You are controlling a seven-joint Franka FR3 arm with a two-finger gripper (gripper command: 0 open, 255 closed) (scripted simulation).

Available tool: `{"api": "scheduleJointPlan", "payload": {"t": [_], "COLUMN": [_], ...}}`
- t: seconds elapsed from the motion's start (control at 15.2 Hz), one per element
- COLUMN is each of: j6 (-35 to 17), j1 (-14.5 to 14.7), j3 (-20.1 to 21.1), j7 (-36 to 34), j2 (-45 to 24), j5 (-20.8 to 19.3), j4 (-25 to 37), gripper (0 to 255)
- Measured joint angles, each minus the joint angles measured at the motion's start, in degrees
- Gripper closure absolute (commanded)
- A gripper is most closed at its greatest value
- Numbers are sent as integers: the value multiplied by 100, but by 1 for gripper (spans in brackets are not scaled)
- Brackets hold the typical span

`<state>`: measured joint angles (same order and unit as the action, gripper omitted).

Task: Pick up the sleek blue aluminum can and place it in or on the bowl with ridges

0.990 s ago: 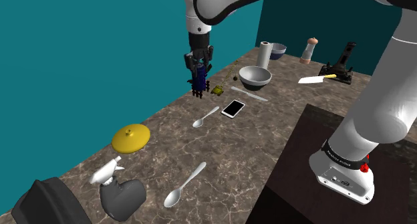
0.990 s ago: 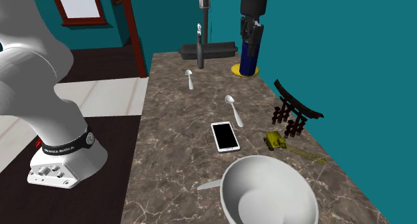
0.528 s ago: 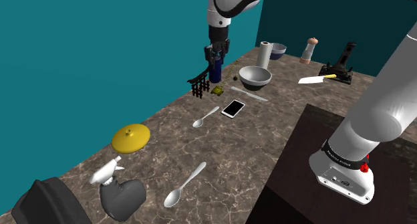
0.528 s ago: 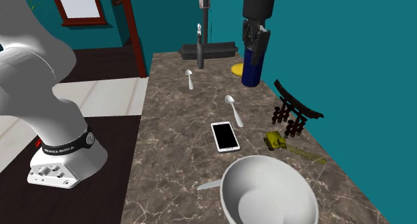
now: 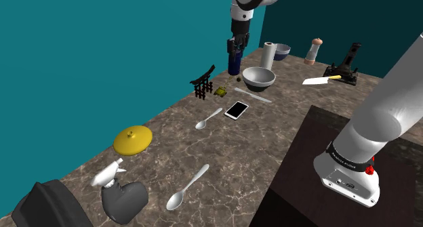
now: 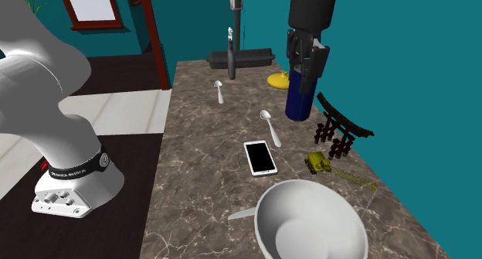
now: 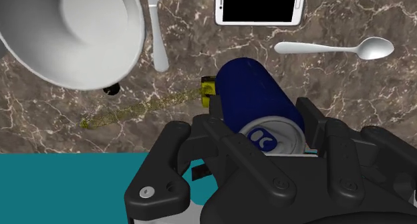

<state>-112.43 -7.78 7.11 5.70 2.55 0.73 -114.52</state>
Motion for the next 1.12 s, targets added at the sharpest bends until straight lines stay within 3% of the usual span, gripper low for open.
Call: {"api": "scheduleJointPlan", "payload": {"t": [0.4, 1.12], "j6": [43, 205], "j1": [-386, -1070], "j3": [-431, -1175], "j7": [814, 2237], "j2": [105, -236], "j5": [-5, -16], "j4": [-70, 418], "gripper": [255, 255]}}
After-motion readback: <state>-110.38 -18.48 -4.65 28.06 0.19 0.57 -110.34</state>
